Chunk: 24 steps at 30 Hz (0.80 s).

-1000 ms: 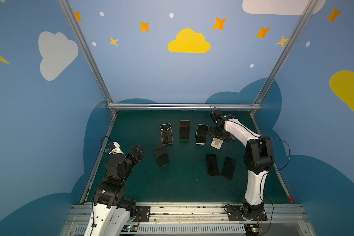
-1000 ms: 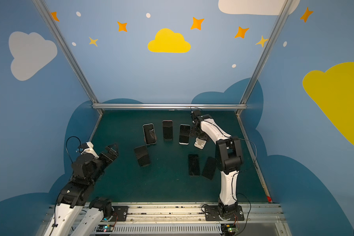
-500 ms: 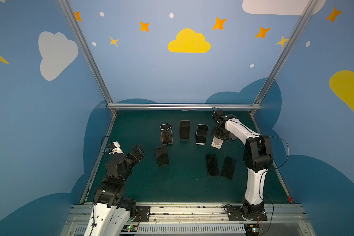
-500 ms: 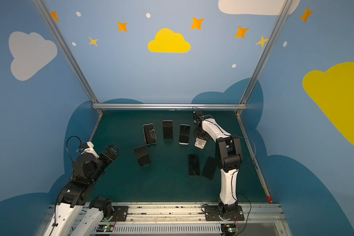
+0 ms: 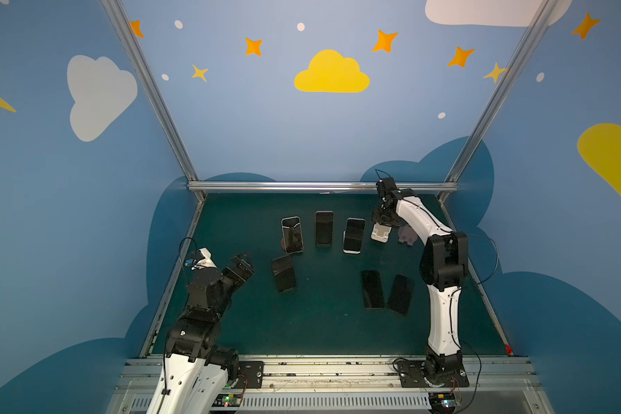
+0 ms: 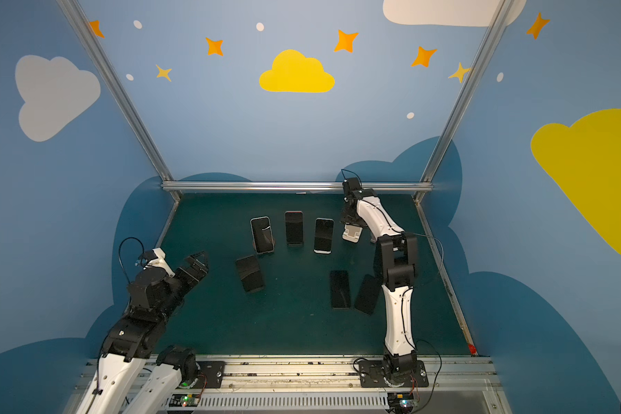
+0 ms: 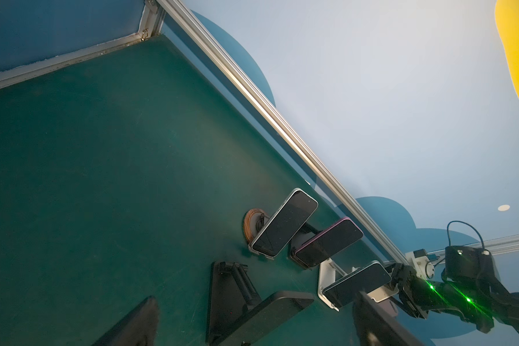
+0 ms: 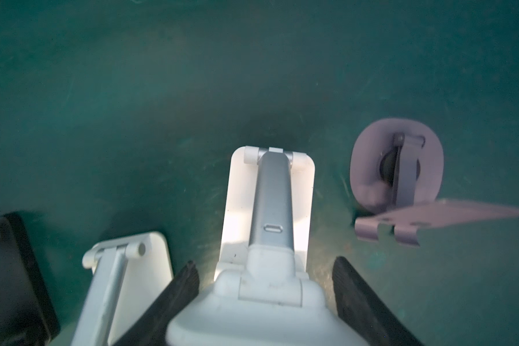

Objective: Remove the phone from the phone stand
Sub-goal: Place the phone stand at the top-right of the table.

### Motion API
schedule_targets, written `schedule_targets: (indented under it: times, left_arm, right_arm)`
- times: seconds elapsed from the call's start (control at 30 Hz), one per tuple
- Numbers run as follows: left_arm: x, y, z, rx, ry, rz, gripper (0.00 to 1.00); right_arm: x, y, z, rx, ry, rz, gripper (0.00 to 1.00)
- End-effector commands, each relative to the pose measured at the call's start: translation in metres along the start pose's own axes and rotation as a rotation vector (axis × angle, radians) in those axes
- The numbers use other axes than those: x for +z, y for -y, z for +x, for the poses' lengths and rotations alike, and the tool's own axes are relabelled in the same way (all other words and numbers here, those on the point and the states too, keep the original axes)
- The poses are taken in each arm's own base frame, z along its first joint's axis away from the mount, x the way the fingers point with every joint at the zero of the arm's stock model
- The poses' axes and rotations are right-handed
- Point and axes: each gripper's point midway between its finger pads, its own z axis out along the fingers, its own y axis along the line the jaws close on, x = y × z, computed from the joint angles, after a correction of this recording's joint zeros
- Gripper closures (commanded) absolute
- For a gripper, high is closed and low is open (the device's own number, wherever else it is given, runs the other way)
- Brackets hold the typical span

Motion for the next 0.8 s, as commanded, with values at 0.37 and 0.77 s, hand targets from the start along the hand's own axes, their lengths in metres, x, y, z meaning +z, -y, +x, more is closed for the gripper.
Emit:
schedule_targets:
  times: [0.37,0.77]
  left_arm:
    - [-0.001,-0.005,-0.009,0.02,0.038,-0.025,0.0]
    - [0.002,-0.007,-0.006,0.014,0.024,-0.027,0.0]
  right_arm:
    - [0.01,0.013,-0.01,0.028,-0.059,-0.003,0.14]
    - [-0.1,0.022,-0.009,0.083,0.043,-0.08,0.11]
